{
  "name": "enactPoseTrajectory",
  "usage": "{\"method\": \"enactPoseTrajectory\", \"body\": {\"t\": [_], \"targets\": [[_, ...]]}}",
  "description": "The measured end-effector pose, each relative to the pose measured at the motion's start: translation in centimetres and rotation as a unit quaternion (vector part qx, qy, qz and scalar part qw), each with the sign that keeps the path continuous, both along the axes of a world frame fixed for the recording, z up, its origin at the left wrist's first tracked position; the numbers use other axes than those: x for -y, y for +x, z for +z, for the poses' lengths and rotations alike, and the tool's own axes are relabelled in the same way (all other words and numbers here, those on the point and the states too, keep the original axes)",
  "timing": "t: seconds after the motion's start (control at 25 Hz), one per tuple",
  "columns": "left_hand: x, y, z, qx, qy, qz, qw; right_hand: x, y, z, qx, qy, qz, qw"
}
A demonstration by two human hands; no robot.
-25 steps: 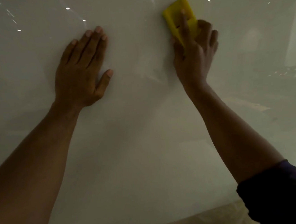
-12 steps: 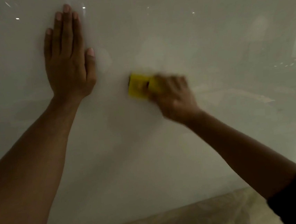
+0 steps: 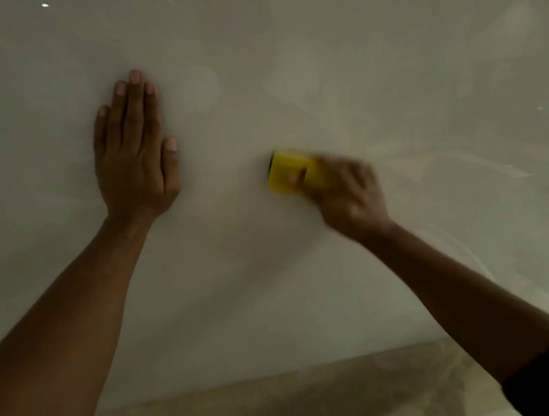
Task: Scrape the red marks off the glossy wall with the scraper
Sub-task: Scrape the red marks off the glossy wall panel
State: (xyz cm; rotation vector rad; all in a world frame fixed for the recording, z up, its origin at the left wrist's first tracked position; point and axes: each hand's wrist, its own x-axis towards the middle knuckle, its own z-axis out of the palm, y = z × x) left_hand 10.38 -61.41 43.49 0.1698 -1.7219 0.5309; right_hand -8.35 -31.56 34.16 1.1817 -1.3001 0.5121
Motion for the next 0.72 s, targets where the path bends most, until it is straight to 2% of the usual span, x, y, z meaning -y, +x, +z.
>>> {"method": "enactPoseTrajectory", "body": {"t": [0.08,0.16,0.24,0.4,0.56,0.72], "targets": [[0.1,0.2,-1.6,0.000,0.015,0.005,1.000,1.4,1.4,4.8,0.086,-0.143,-0.052,0.985],[0.2,0.6,-3.2,0.003,0.024,0.004,1.000,3.4,2.9,5.9,0.108,-0.182,-0.076,0.974],[0.4,0.9,-4.5,0.008,0.028,0.004,1.000,5.8,4.1,2.8,0.080,-0.124,-0.064,0.987],[0.7,1.3,-5.9,0.016,0.032,0.002,0.999,9.6,7.5,-10.3,0.002,0.092,-0.009,0.996],[0.9,1.6,-7.6,0.024,0.034,-0.010,0.999,8.0,8.5,-23.1,-0.045,0.260,-0.006,0.965],[1.0,1.4,-8.7,0.020,0.040,-0.021,0.999,1.2,6.3,-28.2,-0.009,0.384,-0.024,0.923]]}}
